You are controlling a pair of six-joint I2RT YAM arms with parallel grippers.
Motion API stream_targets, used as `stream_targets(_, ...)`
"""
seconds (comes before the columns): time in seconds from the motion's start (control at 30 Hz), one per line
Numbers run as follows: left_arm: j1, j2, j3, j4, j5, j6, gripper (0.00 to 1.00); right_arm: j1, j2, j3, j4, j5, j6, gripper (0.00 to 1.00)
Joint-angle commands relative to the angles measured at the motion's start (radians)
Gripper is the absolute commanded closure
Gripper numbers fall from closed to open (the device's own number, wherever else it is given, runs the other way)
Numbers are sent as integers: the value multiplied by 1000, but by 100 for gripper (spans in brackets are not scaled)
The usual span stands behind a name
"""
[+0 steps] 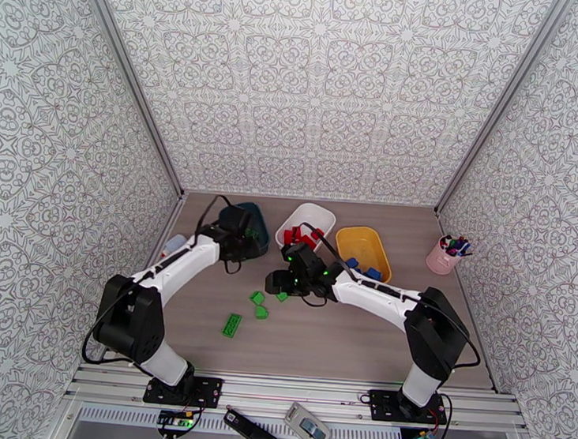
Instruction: Sort the legos into containers by color
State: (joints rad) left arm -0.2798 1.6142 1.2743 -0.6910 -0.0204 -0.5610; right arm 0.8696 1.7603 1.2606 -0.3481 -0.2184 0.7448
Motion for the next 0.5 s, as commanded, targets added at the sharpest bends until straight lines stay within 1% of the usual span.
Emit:
stream_targets(0.0, 52, 54, 101, -50, 26, 78, 60, 5, -35, 17, -42, 23, -5, 30)
stream_targets(0.07, 76, 97, 149, -61, 31, 94, 58, 5, -54, 5, -59, 47, -10, 30)
stream_targets(0.17, 102, 159, 216, -79, 35, 108, 50, 4, -84, -15, -92, 82, -16, 30)
stream_targets(0.23, 105, 173, 238, -87, 29, 111, 41, 3, -105, -38, -112, 105, -20, 29)
stream_targets(0.33, 94, 149, 226, -79, 24, 112, 32, -4, -139, -75, -134, 144, -24, 25)
stream_targets(0.47, 67, 78, 153, -46, 26, 112, 28, -23, -173, -127, -137, 162, -27, 22)
